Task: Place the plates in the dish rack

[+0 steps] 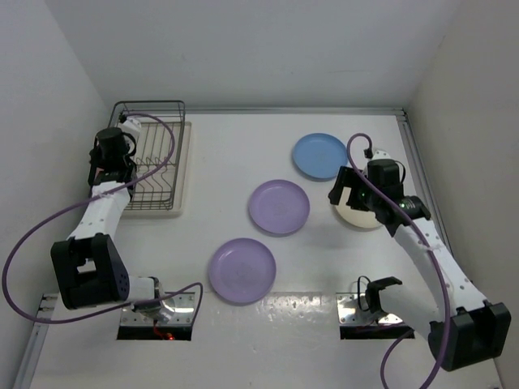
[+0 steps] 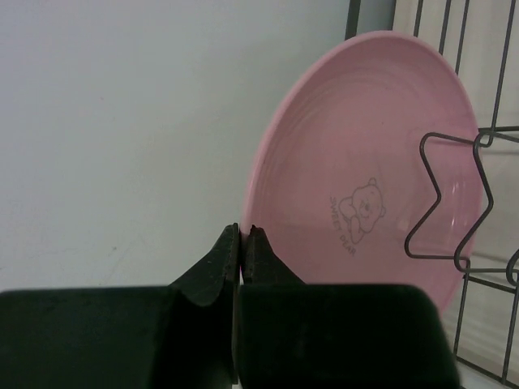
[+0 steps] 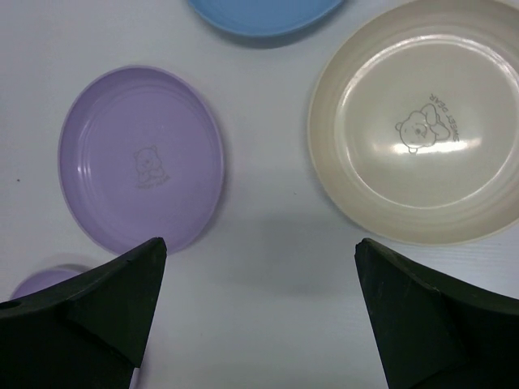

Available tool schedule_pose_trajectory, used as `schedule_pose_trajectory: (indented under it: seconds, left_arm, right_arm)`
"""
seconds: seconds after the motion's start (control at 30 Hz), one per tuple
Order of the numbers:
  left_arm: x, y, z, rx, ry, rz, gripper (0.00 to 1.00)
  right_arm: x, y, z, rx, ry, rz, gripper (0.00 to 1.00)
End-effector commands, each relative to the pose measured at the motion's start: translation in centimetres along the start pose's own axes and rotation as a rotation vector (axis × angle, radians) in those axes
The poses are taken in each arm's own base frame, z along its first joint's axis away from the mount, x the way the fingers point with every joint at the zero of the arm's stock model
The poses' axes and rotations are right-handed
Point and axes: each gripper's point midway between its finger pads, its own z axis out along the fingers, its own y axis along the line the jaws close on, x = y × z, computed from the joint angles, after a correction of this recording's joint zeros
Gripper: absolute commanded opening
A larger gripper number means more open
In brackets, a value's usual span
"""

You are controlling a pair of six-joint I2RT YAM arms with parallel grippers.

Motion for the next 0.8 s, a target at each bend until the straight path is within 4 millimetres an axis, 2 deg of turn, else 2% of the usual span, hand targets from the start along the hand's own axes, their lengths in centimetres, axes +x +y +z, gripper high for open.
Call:
schedule_pose_trajectory:
  seconds: [0.0,0.17,0.2,0.27,0.3,0.33,0.37,0.4,0.43,0.47,0.5,0.53,0.57,0.6,0.63,0.67,0.7,0.73,0.77]
  left_arm:
    - [0.6,-2.7,-0.5,0.106,0.010,-0.004,0.04]
    - [1.5,-3.9,0.5,0.114,0.052,0.006,0.06]
    - [1.9,-3.5,0.5,0.102,0.065,0.003,0.17]
    - [1.1,-2.9,0.7,0.096,0.062,-0.029,0.32]
    - [0.9,-2.2,0.7,0.087,0.065,-0.044,0.53]
    - [0.8,-2.0,0.5,0.098,0.079,-0.058,0.60]
    - [-0.9,-0.5,0.4,0.086,0.046,-0.086,0.65]
    - [-1.5,0.0,0.5,0.085,0.045,-0.087,0.75]
    - [-2.8,1.5,0.2,0.067,0.025,-0.112,0.78]
    - [-3.5,2.3,0.1,0.056,0.013,-0.130,0.82]
    - [-3.9,2.6,0.1,0.058,0.016,-0.139,0.87]
    - [-5.3,4.0,0.1,0.038,-0.007,-0.164,0.87]
    - [-5.7,4.9,-0.1,0.019,-0.010,-0.183,0.88]
    - [-6.2,5.2,0.0,0.016,-0.014,-0.201,0.91]
    - [-6.6,5.6,-0.3,0.014,-0.016,-0.244,0.91]
    - [-7.8,7.0,-0.7,-0.005,-0.041,-0.286,0.91]
    - [-8.9,6.8,-1.1,0.030,-0.075,-0.308,0.91]
    - [-9.3,6.0,-1.7,0.084,-0.073,-0.308,0.91]
    - [-11.7,5.8,-2.5,0.160,-0.135,-0.347,0.91]
  right_arm:
    - [-4.2,2.4,-0.1,-0.066,-0.086,-0.004,1.00]
    - [-5.5,3.4,1.1,-0.094,-0.094,-0.007,1.00]
    - [-5.7,3.5,1.3,-0.093,-0.103,-0.010,1.00]
    - [-5.7,3.1,2.0,-0.081,-0.087,-0.012,1.00]
    - [-5.8,3.0,2.3,-0.072,-0.082,-0.007,1.00]
    - [-6.4,2.5,2.4,-0.058,-0.089,0.004,1.00]
    - [-6.4,2.6,3.2,-0.071,-0.047,0.015,1.00]
    - [-7.5,2.7,3.3,-0.071,-0.056,0.028,1.00]
    - [-8.8,1.4,4.0,-0.036,-0.058,0.063,1.00]
    - [-9.6,1.1,5.0,-0.019,-0.042,0.081,1.00]
    - [-10.6,-0.8,5.5,0.023,-0.048,0.136,1.00]
    - [-10.2,-1.8,8.2,0.054,0.017,0.174,1.00]
    - [-11.5,-2.1,8.7,0.059,0.009,0.205,1.00]
    - [-10.6,-2.8,10.7,0.077,0.064,0.223,1.00]
    - [-13.3,-3.9,10.9,0.086,0.028,0.251,1.00]
    - [-13.1,-4.0,11.8,0.079,0.053,0.256,1.00]
    - [-10.5,-5.3,15.0,0.116,0.157,0.276,0.97]
    - [-11.3,-5.2,15.7,0.109,0.154,0.274,0.95]
    - [-12.1,-5.0,16.3,0.091,0.151,0.269,0.95]
